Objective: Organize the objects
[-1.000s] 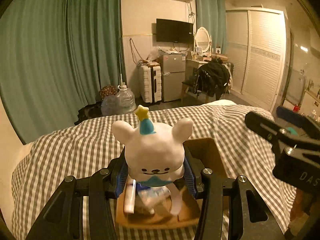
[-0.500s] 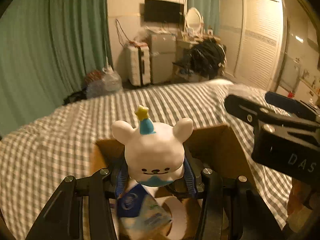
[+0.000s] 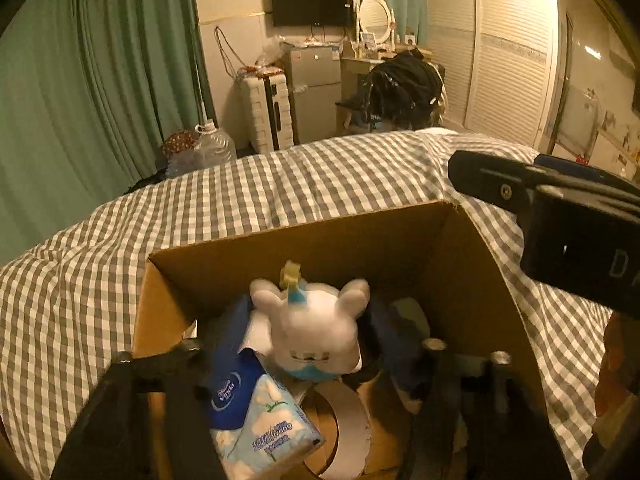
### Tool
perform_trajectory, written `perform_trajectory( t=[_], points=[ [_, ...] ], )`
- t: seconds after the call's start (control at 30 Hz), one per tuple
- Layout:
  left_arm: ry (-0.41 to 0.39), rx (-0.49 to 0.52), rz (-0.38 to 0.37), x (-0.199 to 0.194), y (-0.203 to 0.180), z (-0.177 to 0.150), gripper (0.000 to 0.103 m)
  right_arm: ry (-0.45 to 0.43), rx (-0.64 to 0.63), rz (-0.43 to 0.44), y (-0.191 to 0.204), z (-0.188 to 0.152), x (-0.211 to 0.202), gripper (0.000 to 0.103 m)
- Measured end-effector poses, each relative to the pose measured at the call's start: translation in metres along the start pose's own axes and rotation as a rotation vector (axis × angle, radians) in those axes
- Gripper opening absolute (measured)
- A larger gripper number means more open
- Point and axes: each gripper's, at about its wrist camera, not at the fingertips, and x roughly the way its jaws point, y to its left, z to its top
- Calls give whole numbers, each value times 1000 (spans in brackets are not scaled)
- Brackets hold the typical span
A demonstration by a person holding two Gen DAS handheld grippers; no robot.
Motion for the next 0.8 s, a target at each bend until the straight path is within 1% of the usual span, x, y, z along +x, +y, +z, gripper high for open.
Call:
perform_trajectory(
  t=[0.1,0.2,0.3,0.33,0.4,0.47,0.53,0.67,0.8],
  points=[
    [-22,7,7,-6,-2,0,73,-4,7,-1,-1,2,-1,93],
    [-29,-6,21,-13,-3,2,81,-3,12,0,-2,3,-5,93],
    [-48,-27,29,-31,-2,6,86,-16,9,0,-3,4,-19,93],
    [-58,-35,30,-40,-1,7,91,-24,8,-1,-3,4,-27,93],
    [-85,-42,37,-57,-2,11,96,-38,7,0,-3,5,-43,93],
    [-112,-36,41,-77,-3,15,96,-57,4,-8,-5,7,-61,93],
    [-136,-23,51,-98,-5,21,99,-81,4,-16,-7,12,-81,93],
    [-203,-7,76,-143,-7,28,101,-147,7,-17,-8,24,-130,93],
    [-269,-19,88,-190,0,26,102,-217,3,-12,-5,31,-181,93]
  ],
)
